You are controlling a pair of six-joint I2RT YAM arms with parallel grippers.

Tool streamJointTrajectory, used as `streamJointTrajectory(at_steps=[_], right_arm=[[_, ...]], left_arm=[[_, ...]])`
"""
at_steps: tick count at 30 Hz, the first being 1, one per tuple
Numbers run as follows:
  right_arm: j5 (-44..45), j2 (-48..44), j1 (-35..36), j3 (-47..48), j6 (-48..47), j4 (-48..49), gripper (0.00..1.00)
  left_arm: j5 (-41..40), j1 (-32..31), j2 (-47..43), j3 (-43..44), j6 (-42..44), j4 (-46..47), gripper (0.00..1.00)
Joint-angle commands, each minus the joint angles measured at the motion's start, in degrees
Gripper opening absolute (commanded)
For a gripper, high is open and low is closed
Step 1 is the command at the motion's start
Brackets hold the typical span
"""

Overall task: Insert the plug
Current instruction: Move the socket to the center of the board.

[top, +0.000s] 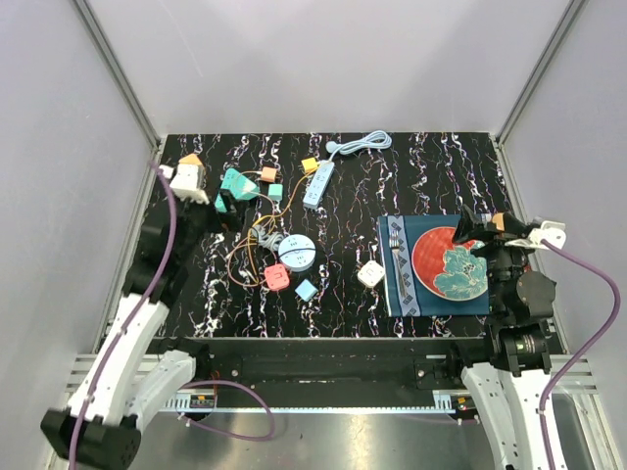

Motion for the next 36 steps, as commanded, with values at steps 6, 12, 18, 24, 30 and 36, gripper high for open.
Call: streamJointTrajectory(at_steps=[6,12,18,24,30,36], right_arm=[[-2.22,8.88,0.39,8.34,5.47,-9.68,1.0],[-9.58,20.74,0.3,14.49,8.73,-17.6,1.0],[-31.68,34.54,0.39,16.17,12.33,-14.72,1.0],[-39.05,50.6,5.48,14.67,14.54,-0.04,1.0],[-40.55,65.55,13.48,20.29,13.39,6.13,1.0],[-34.13,77.06,21.21,30.73,10.76,3.15,1.0]], left_arm=[[14.13,-0.7,19.65,9.44,-8.05,-14.08,0.99],[10.54,-5.26,28.17,14.79,-7.88,-17.85,0.99],[7.2,-6.59,34.68,19.63,-5.43,-22.51,0.99],[4.55,-6.59,34.25,18.05,-4.19,-23.65,0.99],[1.75,-6.5,28.46,17.53,-3.4,-23.66,0.99],[-5.09,-6.59,17.67,12.7,-1.21,-24.62,0.99]])
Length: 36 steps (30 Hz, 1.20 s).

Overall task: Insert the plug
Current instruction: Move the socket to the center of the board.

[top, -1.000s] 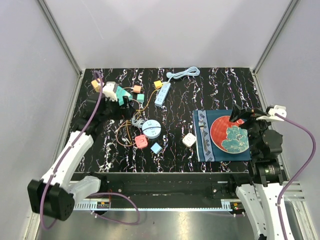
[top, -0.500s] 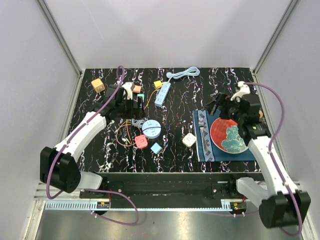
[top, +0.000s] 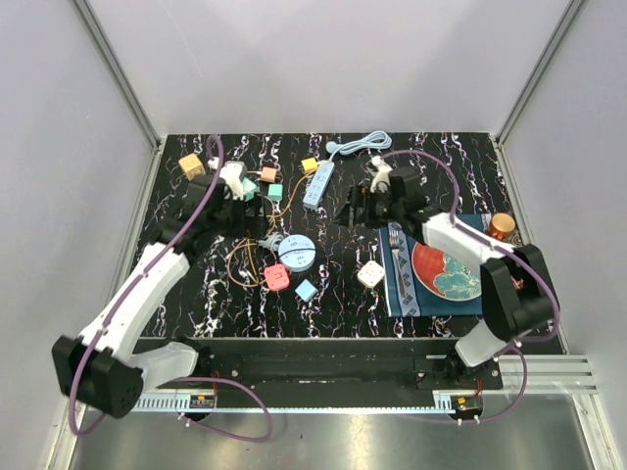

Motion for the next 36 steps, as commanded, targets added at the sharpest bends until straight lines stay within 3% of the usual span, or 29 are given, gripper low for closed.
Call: streamJointTrajectory(at_steps=[1,6,15,23,36], right_arm=[[3.77,6.42,5.0,9.4,-2.71,2.02,1.0],[11.5,17.22,11.14,19.23,-6.31,-5.77,1.0],[22.75,32.09,19.68,36.82,-10.62,-16.07,1.0],[29.79,34.04,25.13,36.75,-12.65,-16.78,1.0],[39.01,30.7,28.04,30.34,-14.75,-17.14,1.0]], left_arm=[[-9.34,0.06,-8.67,-4.66,2.25,0.33,0.99],[-14.11,-0.03,-15.27,-8.63,2.25,2.36,0.99],[-18.15,0.06,-19.31,-9.95,2.17,2.8,0.99],[-19.74,0.06,-20.64,-10.3,2.16,3.32,0.99],[-19.04,0.06,-19.94,-10.39,1.99,3.24,0.99]])
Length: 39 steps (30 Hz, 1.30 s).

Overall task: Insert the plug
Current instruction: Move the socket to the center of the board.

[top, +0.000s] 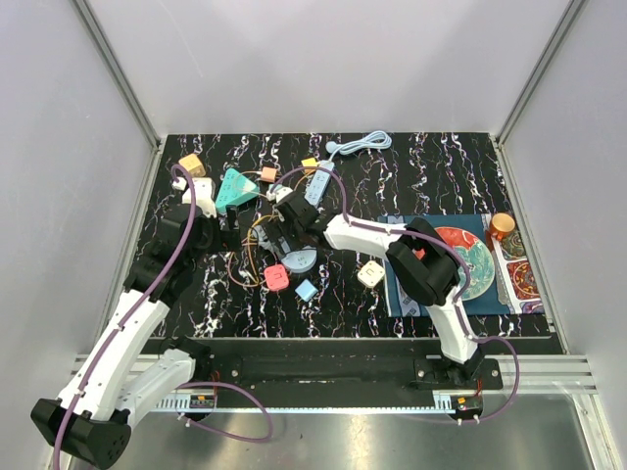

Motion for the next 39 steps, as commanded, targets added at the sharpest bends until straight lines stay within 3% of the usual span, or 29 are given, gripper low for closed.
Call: streamJointTrajectory(at_steps=[1,10,18,39], right_arm=[[8.04,-3.46,0.45,-3.96,-2.62,-2.67,1.0],[13.76,-8.12,0.1,-8.97,-2.54,-3.37,1.0],[13.68,-11.81,-2.1,-12.14,-0.78,-4.07,1.0],[-0.72,-19.72,-1.92,-19.7,2.47,-5.04,1.0]], left_arm=[[-1.53,0.06,0.0,-0.25,0.31,2.27,0.99],[-1.0,0.06,0.7,-0.25,0.31,2.36,0.99],[-0.56,0.06,1.14,-0.25,0.39,2.27,0.99],[5.5,-0.03,3.25,0.02,1.36,2.1,0.99]])
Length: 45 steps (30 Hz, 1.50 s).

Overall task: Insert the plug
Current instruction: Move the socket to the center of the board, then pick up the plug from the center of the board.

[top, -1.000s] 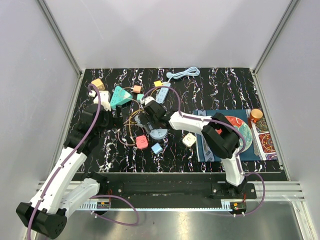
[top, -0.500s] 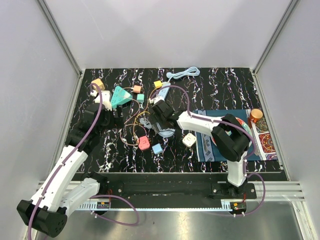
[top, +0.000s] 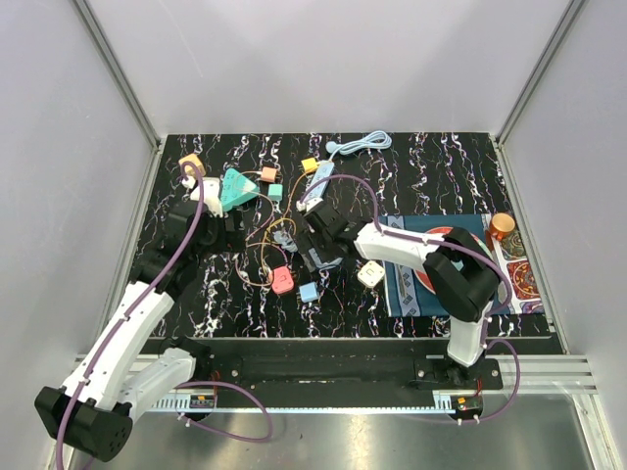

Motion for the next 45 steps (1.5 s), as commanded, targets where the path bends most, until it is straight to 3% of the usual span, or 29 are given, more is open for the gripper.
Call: streamJointTrajectory(at_steps=[1,11,21,28,34,43,45], right_arm=[[-5.82,-4.8,0.15,-1.99,2.62,-1.32,1.0],[-5.22,-16.75,0.51,-6.48,5.52,-3.35,1.0],[5.4,-29.58,-0.63,-12.54,11.06,-2.73,1.0],[3.93,-42.3,-6.07,-22.19,16.77,2.97,1.0],[-0.38,-50.58,-10.92,-27.39,17.66,4.65,1.0],[-2.84,-53.23,-11.8,-29.68,16.69,5.35,1.0],[-3.28,-53.23,-11.8,-29.6,16.34,5.7,1.0]], left_arm=[[3.75,0.08,0.71,0.1,1.08,2.12,0.99],[18.25,-2.46,3.52,0.19,2.31,4.23,0.99],[14.23,-19.06,9.32,0.63,1.87,4.58,0.99],[7.28,-27.6,16.53,-1.38,0.64,10.46,0.99],[7.97,-29.36,25.32,-3.76,3.09,17.58,0.98],[14.55,-29.36,32.26,-4.91,6.53,19.79,0.86],[16.14,-29.62,33.93,-4.38,6.79,19.52,0.8]])
